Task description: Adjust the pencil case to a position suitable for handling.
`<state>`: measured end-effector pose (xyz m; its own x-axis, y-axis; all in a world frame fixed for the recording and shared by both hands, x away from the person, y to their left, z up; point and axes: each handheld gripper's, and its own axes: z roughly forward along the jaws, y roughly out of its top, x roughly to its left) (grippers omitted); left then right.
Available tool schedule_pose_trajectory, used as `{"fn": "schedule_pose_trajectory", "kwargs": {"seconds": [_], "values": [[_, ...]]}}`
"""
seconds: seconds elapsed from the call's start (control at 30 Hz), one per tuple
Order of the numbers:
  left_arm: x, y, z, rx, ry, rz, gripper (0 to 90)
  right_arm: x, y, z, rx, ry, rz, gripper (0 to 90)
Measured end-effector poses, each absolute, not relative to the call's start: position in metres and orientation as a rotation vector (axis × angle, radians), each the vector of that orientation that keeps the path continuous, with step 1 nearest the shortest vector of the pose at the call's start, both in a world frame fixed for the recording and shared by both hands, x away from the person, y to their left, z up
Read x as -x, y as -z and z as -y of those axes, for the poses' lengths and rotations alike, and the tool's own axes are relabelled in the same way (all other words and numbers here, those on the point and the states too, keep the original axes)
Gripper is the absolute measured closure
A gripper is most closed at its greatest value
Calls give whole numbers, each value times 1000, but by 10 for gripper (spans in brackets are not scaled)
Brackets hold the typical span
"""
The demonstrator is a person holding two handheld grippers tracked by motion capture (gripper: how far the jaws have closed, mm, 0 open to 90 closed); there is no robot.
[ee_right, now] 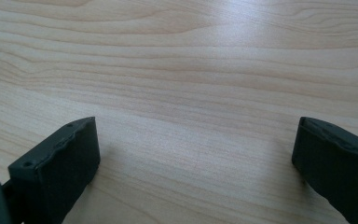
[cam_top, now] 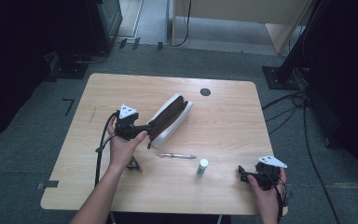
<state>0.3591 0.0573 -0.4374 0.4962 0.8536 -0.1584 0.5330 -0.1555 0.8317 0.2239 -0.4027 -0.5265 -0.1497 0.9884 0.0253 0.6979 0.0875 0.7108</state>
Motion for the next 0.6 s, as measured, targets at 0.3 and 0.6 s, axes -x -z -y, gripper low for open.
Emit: {"fn": "schedule_pose_trajectory", "kwargs": {"seconds": [0.3, 0.6], "values": [[-347, 428, -74, -1814, -464, -1172, 23, -224, 526, 403, -1655, -820, -1904, 3], [-332, 428, -95, -1804, -481, -1193, 0, -224, 526, 403, -1655, -819, -1904, 3]]}}
